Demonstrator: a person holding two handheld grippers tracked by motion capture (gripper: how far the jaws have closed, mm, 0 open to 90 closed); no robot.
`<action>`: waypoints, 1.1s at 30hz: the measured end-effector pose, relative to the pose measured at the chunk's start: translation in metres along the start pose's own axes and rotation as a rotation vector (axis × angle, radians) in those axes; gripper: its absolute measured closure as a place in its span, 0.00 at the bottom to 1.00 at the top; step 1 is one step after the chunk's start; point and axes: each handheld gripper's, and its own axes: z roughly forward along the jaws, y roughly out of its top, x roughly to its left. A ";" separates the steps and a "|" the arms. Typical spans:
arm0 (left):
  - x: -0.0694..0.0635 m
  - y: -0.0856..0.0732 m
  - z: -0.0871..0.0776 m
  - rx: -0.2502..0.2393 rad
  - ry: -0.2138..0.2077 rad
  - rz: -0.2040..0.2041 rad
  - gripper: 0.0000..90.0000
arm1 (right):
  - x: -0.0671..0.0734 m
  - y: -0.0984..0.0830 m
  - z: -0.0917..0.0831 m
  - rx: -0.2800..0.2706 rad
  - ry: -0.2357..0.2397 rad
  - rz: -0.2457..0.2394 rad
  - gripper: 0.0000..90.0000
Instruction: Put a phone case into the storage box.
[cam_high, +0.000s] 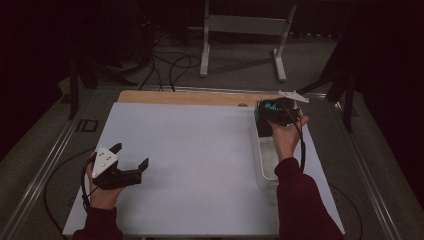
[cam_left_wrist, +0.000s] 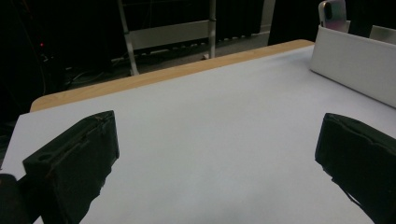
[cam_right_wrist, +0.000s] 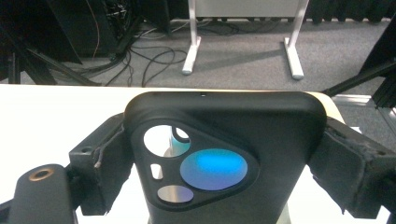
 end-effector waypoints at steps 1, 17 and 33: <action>0.000 0.000 0.000 0.000 0.001 0.002 0.00 | 0.000 0.000 0.001 0.004 -0.001 0.006 0.14; 0.000 0.001 -0.001 -0.006 -0.002 -0.001 0.00 | -0.001 -0.003 0.012 0.045 -0.021 -0.005 0.14; 0.000 0.001 -0.003 -0.012 -0.005 -0.007 0.00 | 0.000 -0.005 0.028 0.059 -0.017 -0.036 0.10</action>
